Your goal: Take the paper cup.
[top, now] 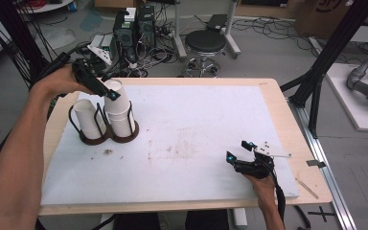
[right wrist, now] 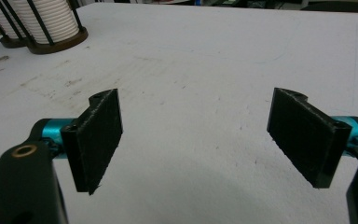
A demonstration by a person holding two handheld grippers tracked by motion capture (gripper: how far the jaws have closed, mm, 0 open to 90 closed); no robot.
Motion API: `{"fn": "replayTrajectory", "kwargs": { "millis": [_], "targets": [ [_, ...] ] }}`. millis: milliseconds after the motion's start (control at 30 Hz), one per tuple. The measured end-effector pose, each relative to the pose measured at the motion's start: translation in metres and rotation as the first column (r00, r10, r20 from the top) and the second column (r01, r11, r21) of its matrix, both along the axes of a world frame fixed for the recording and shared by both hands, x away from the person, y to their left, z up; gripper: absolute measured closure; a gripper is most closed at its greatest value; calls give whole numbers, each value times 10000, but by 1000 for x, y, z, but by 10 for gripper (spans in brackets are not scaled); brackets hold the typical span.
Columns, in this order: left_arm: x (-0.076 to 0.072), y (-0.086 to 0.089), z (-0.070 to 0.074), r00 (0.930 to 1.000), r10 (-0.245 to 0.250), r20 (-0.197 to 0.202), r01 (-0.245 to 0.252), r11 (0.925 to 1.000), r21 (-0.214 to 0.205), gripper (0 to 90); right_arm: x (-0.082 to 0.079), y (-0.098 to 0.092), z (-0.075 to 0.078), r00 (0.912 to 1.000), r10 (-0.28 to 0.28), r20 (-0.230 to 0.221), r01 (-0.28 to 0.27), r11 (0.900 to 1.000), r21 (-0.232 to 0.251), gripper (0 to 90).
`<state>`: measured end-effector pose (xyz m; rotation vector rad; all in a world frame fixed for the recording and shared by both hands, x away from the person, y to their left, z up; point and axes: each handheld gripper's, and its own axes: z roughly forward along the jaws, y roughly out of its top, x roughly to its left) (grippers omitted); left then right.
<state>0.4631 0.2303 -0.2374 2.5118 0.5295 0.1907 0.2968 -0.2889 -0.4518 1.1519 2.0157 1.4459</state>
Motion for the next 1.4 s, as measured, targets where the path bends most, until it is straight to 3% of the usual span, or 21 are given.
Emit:
{"fn": "replayTrajectory", "kwargs": {
  "millis": [367, 533, 700, 733, 1000, 1400],
  "targets": [
    [-8, 8, 16, 9986, 356, 393, -332, 9977, -596, 335, 0, 1, 0, 10000, -26, 46, 26, 10000, -60, 185],
    [-14, 7, 37, 9952, 435, 874, -364, 9961, -807, 336, 0, 1, 0, 10000, -31, 93, 32, 10000, -85, 185],
    [-18, 9, 48, 9932, 475, 1065, -367, 9942, -1013, 337, 0, 1, 0, 9999, -20, 125, 21, 10000, -93, 185],
    [-21, 10, 55, 9899, 470, 1339, -336, 9944, -1005, 337, 0, 1, 0, 9999, -12, 115, 14, 9999, -109, 185],
    [-31, 16, 72, 9852, 614, 1601, -400, 9902, -1335, 337, 0, 1, 0, 9999, -5, 110, 7, 9999, -139, 185],
    [-39, 21, 77, 9853, 644, 1582, -389, 9865, -1591, 337, 0, 1, 0, 9999, -14, 100, 15, 9999, -164, 185]
  ]
}}
